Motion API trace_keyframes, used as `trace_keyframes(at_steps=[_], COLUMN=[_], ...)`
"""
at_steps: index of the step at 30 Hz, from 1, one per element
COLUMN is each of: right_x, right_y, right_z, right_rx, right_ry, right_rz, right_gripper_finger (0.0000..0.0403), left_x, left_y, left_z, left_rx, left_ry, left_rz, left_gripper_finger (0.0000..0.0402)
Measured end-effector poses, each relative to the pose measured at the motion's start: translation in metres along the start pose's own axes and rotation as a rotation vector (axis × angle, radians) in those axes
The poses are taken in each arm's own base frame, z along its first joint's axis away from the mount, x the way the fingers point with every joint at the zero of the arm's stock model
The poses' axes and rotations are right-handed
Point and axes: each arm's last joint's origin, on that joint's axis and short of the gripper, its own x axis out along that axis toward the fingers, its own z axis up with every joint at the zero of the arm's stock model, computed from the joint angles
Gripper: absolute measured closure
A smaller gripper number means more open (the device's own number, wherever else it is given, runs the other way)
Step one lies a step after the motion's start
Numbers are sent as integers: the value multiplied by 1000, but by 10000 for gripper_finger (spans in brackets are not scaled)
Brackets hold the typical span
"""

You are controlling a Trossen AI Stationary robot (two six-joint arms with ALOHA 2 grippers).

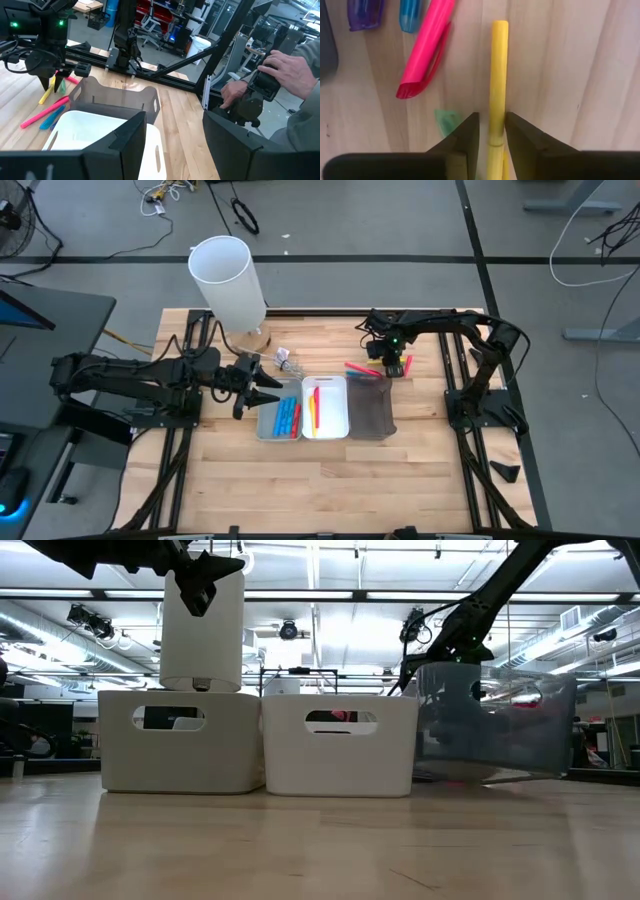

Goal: Pick & Place Markers
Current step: Put the yellow pen into the white bin

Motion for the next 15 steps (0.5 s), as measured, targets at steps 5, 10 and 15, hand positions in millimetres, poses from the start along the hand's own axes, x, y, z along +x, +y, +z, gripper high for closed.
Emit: trace_keyframes(at_steps=[5,10,15], right_x=[0,1,1], right_y=[0,0,0], right_z=[1,1,0], right_rx=[-50,-66,-90], right_ry=[-1,-1,0], right_rz=[-8,-8,-8], right_gripper_finger=[340,382,389], left_x=[0,0,0], left_y=[0,0,0], left_z=[0,0,0], left_rx=[0,0,0], left_ry=[0,0,0], left_rz=[0,0,0], left_gripper_finger=[200,200,200])
